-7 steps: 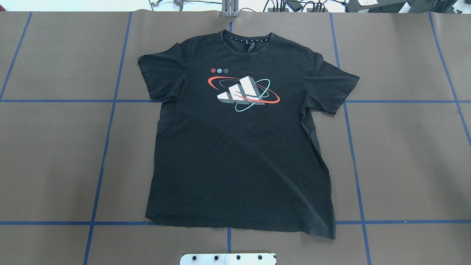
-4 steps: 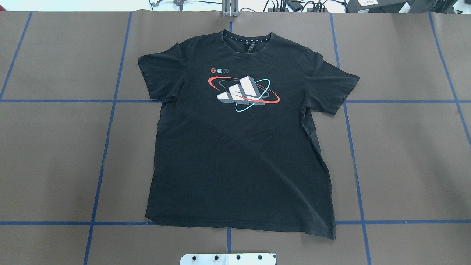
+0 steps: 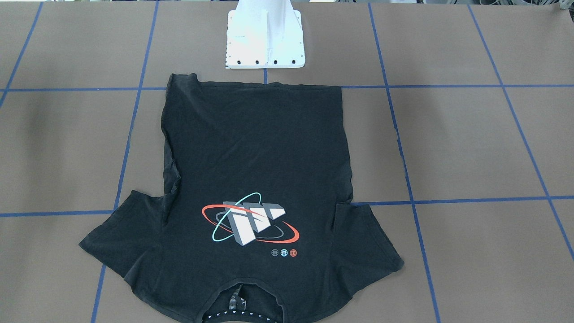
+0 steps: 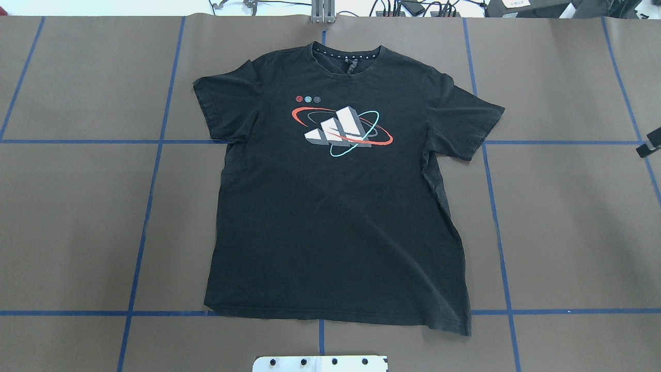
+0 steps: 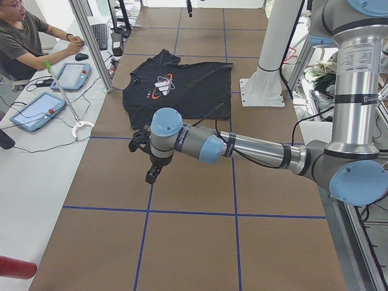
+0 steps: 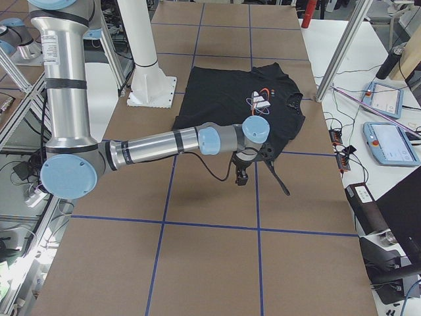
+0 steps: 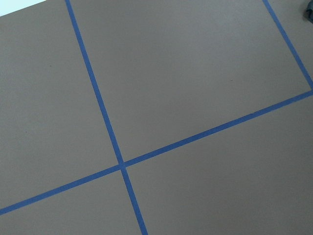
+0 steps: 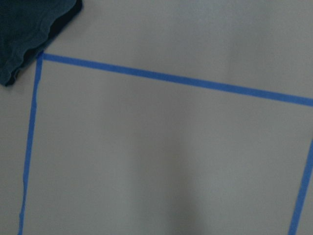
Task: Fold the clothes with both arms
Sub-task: 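Move the right gripper toward the black shirt's sleeve farthest from the robot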
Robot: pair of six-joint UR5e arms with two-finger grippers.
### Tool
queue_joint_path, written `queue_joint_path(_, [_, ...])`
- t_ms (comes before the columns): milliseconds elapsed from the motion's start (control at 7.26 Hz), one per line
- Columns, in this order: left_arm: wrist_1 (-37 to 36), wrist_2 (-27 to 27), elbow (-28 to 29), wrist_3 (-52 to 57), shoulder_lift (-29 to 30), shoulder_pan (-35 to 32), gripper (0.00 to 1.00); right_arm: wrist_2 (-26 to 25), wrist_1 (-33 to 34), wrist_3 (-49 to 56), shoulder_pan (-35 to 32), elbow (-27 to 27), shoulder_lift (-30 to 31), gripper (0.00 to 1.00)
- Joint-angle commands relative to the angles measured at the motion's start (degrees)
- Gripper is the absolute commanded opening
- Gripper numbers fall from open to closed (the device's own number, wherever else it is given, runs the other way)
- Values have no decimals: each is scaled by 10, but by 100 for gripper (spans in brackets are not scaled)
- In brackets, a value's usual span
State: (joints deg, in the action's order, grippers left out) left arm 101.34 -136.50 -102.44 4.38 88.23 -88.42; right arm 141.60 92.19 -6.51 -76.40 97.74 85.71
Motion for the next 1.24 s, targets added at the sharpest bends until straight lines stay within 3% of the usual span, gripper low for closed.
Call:
queue_joint_path(0, [13, 2, -1, -1, 0, 0, 100, -8, -181, -120, 39, -178, -105, 98])
queue_joint_path(138, [26, 3, -4, -1, -1, 0, 100, -37, -291, -233, 67, -270, -167, 96])
queue_joint_path(275, [34, 3, -5, -2, -2, 0, 100, -79, -377, -318, 98, -324, -203, 96])
queue_joint_path(413, [35, 3, -7, -2, -3, 0, 100, -100, -406, -361, 126, -343, -221, 96])
queue_joint_path(1101, [48, 4, -9, -1, -6, 0, 100, -119, -407, -413, 149, -366, -252, 95])
